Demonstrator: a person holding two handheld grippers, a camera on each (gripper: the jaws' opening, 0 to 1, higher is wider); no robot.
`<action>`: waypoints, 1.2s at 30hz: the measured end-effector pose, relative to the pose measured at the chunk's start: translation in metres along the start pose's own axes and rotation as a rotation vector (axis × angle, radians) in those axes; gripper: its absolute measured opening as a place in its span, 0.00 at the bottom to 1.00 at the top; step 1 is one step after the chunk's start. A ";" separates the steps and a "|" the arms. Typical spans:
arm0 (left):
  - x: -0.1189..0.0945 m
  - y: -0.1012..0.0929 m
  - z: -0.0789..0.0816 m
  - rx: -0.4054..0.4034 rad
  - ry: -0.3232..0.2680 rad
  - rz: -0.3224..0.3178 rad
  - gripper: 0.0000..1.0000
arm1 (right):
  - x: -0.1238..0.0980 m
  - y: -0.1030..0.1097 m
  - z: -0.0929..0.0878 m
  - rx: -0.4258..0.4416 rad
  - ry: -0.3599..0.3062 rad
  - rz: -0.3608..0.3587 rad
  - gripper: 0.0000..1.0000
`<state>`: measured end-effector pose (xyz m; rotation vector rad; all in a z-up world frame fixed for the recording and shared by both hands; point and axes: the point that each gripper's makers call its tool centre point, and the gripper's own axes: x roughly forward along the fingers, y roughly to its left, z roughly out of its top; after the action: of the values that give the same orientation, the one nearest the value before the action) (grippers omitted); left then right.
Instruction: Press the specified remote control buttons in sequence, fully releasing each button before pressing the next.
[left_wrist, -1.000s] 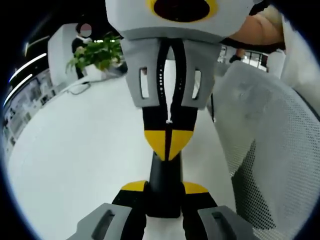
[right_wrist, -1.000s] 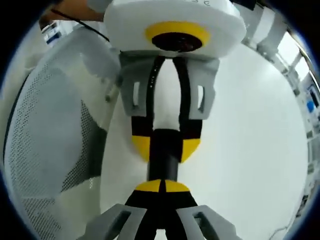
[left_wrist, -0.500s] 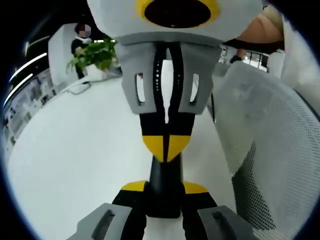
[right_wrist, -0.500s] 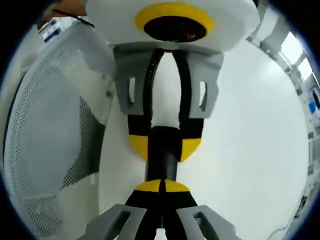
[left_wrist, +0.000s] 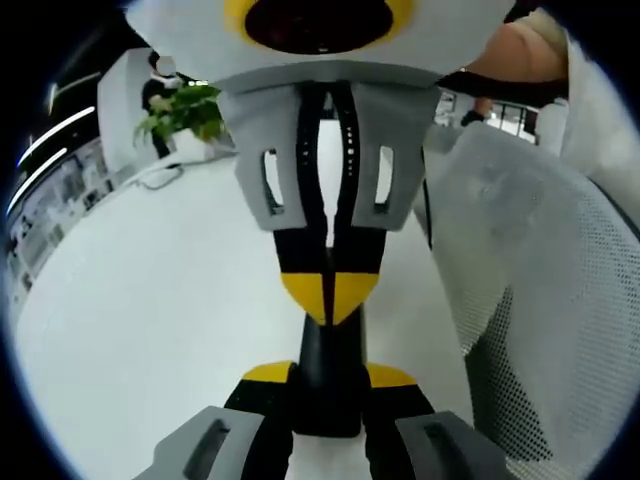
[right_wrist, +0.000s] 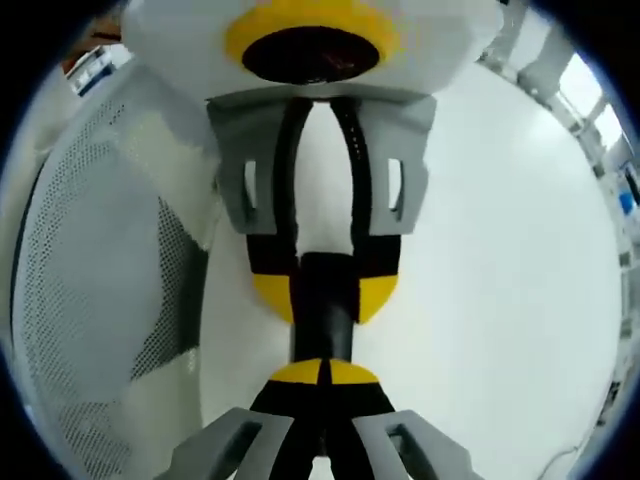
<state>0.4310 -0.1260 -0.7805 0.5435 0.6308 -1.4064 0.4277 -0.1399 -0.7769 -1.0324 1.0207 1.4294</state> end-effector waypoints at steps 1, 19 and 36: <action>0.000 0.000 0.000 0.000 0.000 0.000 0.25 | 0.000 0.000 0.000 0.006 -0.013 -0.004 0.00; 0.001 0.000 0.000 0.000 -0.001 0.000 0.25 | -0.007 0.004 0.006 0.017 -0.086 -0.022 0.00; 0.000 -0.001 0.001 0.002 0.000 0.000 0.25 | -0.032 -0.006 0.012 -0.010 -0.095 -0.054 0.00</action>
<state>0.4302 -0.1265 -0.7800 0.5451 0.6290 -1.4077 0.4354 -0.1358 -0.7432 -0.9834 0.9111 1.4270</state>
